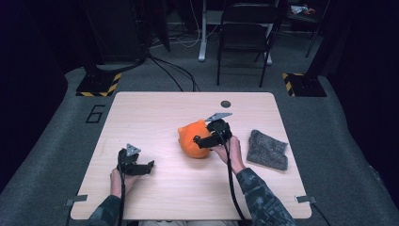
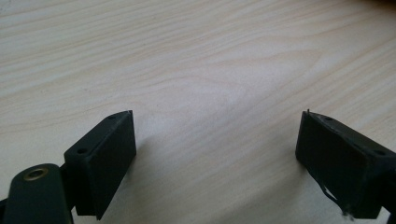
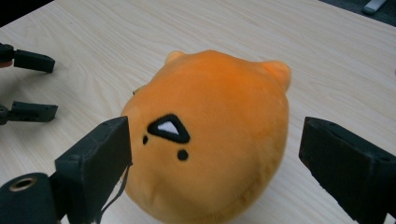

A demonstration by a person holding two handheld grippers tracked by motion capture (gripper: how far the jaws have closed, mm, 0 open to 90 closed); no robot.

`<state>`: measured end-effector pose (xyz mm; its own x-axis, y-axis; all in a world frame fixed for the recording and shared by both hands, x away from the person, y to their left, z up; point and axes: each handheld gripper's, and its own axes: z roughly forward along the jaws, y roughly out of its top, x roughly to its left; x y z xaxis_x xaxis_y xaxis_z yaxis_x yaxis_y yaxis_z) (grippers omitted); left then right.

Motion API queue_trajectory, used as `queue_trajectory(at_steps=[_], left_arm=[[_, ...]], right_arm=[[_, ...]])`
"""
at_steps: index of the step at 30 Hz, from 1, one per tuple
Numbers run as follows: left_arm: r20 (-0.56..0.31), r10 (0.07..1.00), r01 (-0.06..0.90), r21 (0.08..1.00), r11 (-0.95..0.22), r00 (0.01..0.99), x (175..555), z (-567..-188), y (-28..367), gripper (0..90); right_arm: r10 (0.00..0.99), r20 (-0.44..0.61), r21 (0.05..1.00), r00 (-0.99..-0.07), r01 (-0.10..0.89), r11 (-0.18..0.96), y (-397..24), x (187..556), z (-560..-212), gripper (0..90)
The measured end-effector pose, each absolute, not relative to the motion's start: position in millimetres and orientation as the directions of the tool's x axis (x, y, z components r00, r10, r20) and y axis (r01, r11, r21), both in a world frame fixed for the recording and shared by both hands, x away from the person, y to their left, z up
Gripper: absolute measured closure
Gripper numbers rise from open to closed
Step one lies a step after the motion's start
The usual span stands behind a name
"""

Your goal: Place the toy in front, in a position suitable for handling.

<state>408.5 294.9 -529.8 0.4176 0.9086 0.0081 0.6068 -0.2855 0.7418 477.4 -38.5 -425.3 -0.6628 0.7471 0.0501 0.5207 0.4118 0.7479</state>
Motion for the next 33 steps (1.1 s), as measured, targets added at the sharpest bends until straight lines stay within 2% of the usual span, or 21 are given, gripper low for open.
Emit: queue_trajectory(at_steps=[6, 9, 15, 19, 22, 27, 33], left_arm=[[0.02, 0.909, 0.604, 0.741, -0.294, 0.417, 405, -530, 297, 11.9], [0.031, 0.909, 0.597, 0.745, -0.299, 0.416, 403, -530, 297, 12.0], [0.036, 0.912, 0.596, 0.746, -0.297, 0.41, 399, -530, 298, 12.0], [0.026, 0.912, 0.597, 0.748, -0.29, 0.41, 399, -530, 299, 12.1], [0.017, 0.912, 0.605, 0.743, -0.286, 0.41, 399, -530, 300, 12.1], [0.008, 0.908, 0.609, 0.739, -0.287, 0.418, 400, -530, 301, 12.0], [0.011, 0.902, 0.602, 0.741, -0.298, 0.432, 401, -530, 302, 12.1]], right_arm=[[0.75, 0.013, 0.714, -0.662, 0.531, 0.457, -21, 489, -438, 10.7], [0.753, 0.017, 0.706, -0.657, 0.541, 0.457, -18, 493, -443, 15.5], [0.747, 0.021, 0.682, -0.664, 0.556, 0.475, -18, 500, -450, 30.7], [0.729, 0.038, 0.662, -0.684, 0.563, 0.494, -21, 503, -454, 47.5], [0.715, 0.038, 0.661, -0.698, 0.554, 0.506, -24, 503, -455, 55.6], [0.703, 0.052, 0.688, -0.709, 0.536, 0.49, -26, 501, -455, 61.9], [0.67, 0.041, 0.725, -0.741, 0.484, 0.491, -31, 503, -445, 64.7]])
